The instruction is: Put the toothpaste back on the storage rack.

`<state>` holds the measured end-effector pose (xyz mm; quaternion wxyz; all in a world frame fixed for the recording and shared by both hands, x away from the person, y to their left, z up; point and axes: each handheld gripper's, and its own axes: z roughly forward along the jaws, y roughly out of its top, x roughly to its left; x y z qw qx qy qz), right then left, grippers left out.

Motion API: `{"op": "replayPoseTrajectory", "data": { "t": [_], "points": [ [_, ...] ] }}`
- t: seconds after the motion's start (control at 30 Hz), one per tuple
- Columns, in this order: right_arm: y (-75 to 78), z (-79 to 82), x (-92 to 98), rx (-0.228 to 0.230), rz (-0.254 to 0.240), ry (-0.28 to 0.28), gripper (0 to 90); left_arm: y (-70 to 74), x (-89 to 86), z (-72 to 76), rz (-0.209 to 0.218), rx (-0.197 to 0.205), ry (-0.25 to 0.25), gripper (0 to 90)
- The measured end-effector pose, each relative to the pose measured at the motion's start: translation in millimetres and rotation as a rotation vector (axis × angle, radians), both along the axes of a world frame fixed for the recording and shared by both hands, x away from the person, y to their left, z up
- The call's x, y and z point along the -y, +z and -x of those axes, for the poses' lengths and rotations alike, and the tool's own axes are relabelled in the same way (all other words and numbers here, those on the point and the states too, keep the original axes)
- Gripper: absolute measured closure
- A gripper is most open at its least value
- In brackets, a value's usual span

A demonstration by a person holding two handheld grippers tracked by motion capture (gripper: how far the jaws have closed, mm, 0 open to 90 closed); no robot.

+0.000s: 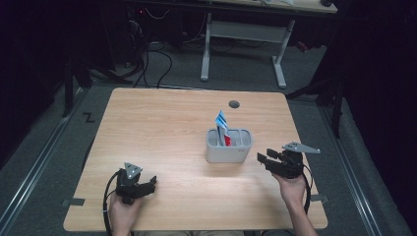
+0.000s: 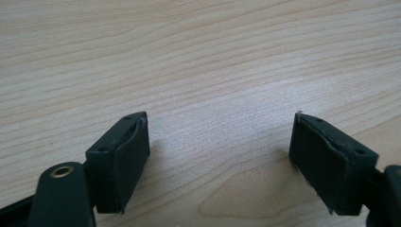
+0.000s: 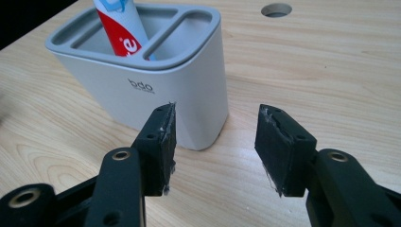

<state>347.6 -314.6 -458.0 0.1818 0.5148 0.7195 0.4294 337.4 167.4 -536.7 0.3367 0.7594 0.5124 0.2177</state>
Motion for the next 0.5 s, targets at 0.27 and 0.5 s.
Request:
{"op": "replayPoseTrajectory", "data": {
  "t": [0.27, 0.5],
  "points": [
    [-5.6, 0.5, 0.0, -0.012, 0.005, -0.001, 48.5, 0.0, 0.0, 0.0, 0.000, 0.000, 0.000, 21.5],
    [-11.3, 1.1, -0.3, -0.029, 0.009, -0.003, 48.5, 0.0, 0.0, 0.0, 0.000, 0.000, 0.000, 21.5]
  ]
}}
